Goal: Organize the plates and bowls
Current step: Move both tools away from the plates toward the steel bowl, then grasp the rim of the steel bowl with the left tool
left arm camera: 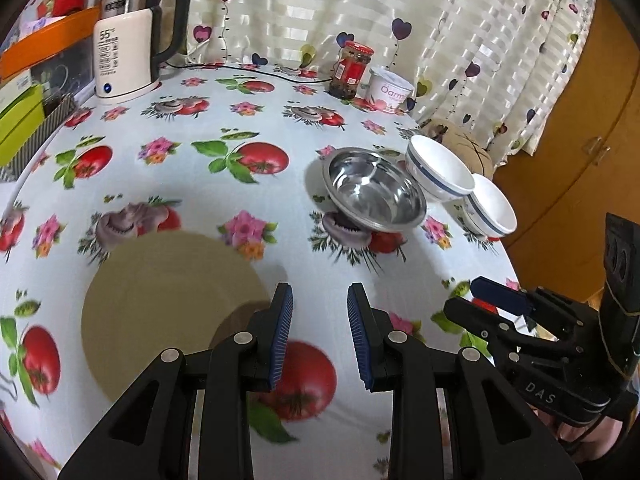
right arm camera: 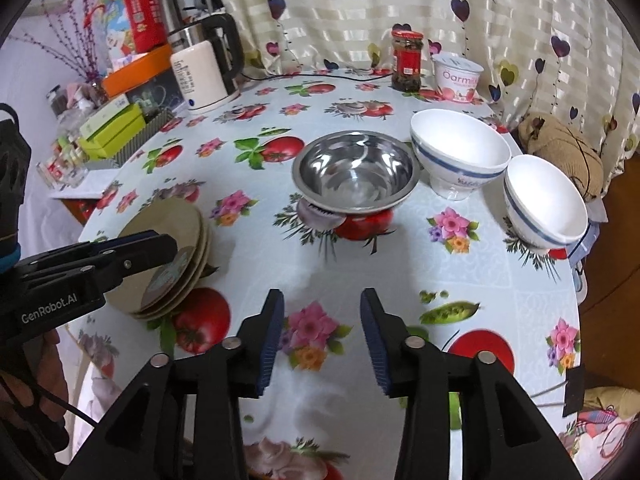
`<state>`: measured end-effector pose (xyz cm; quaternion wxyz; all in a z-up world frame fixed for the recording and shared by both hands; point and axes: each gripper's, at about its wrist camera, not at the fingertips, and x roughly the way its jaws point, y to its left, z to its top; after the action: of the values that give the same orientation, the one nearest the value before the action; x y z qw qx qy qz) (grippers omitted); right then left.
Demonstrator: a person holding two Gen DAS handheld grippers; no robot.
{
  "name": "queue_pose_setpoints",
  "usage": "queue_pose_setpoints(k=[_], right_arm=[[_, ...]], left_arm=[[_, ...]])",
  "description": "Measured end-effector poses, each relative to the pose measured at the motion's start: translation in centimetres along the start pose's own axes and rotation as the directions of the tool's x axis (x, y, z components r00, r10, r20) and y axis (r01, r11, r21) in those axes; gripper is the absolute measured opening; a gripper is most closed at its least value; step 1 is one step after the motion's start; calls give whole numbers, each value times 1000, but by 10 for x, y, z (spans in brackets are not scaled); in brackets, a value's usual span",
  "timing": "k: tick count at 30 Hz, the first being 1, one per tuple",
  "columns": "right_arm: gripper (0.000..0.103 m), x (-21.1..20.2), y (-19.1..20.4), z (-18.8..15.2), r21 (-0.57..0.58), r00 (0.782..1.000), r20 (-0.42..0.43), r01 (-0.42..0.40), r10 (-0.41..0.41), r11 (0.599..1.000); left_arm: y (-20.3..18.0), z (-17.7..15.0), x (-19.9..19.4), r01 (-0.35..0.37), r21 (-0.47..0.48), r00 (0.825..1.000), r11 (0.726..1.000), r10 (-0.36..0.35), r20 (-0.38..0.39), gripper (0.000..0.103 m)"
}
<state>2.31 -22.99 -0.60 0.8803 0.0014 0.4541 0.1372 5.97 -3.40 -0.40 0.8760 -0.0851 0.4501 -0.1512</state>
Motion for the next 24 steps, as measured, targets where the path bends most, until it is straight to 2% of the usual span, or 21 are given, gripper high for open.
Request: queue_pose_setpoints(k=[12,24], right_arm=[[42,31,-38,38,77,1000,-16,25,-24,997],[42,58,-67,65,155,1000,-13,20,-18,988]], left_arm=[[-10,54,48,14,-27,999,1000,-15,-36,31],[-15,83,91,6,-60,997,998,-11,-81,31]])
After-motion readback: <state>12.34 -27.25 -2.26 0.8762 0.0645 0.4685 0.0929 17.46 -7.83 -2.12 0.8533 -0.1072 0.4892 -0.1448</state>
